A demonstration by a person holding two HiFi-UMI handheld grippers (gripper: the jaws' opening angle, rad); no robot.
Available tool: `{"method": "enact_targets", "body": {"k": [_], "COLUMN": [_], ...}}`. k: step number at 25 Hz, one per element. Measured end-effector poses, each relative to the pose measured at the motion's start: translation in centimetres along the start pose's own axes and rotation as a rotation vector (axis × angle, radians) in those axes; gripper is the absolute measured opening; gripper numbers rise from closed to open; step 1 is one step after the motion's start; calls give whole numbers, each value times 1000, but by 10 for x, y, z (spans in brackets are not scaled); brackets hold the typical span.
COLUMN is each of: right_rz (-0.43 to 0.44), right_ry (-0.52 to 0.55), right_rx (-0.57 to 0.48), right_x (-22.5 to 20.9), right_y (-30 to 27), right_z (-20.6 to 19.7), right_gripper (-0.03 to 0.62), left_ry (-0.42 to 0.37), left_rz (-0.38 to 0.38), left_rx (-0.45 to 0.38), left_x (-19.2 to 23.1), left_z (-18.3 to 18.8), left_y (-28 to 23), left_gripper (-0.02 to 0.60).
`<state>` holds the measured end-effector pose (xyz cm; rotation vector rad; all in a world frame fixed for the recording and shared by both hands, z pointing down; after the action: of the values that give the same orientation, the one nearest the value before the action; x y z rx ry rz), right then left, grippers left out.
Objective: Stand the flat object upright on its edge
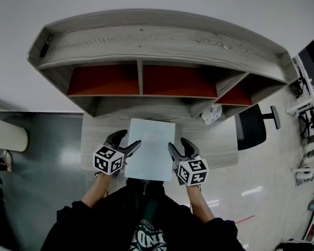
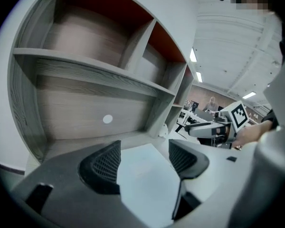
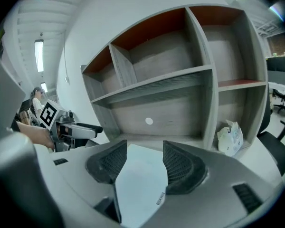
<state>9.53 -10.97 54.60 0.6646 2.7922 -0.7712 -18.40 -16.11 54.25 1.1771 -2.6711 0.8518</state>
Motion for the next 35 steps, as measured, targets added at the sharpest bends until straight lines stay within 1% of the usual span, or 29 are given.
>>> {"method": "enact_targets", "body": {"k": [5,9,12,16,21,25,28,32,35], "right_rz": [62,79,88,93,110,130,127,133,143], "right_ry": [-116,-149,-200,-227,-274,-318,-339,-432,-494], "right_rx": [125,193,235,296,361,403,429,446,452], "right_x": [-17,-27,-34,-41,-48,-56,-62,-71,-77], "right_y": [-12,-20,-27,-37,-49,-58,-64,-70,-75], "right_z": [-17,-31,-46,-64,-85,-97,-104,-115,-123], "right_gripper": [229,232,232,233,235,238,239,242,245], "left_ry": [60,104,126,169,276,312,350,386,438], "left_rz": [-28,-46,-48,-38,-30,-19,-34,-30,-34], "left_rx": [140,225,273,312,349,369,399,431,456], "left_x": [11,18,23,33,46,53,56,64,69], "left_z": [-14,-26,-36,-52,-76,-87,-95,-106,-117], "left_y": [-12,-19,-26,-34,-41,-48,-52,-60,-67], "left_gripper": [334,342,345,351,364,370,370,371,374]}}
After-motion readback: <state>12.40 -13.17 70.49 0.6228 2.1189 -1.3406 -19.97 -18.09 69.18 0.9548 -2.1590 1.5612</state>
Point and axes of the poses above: the fingertips, and each gripper's own axes: y backward along the fingers, x to its left, z out of its top, the point moved 10 cm from there along y, backward along the fingers, and after that the axes turned 2 degrees about -x, right-handed, at the moved point
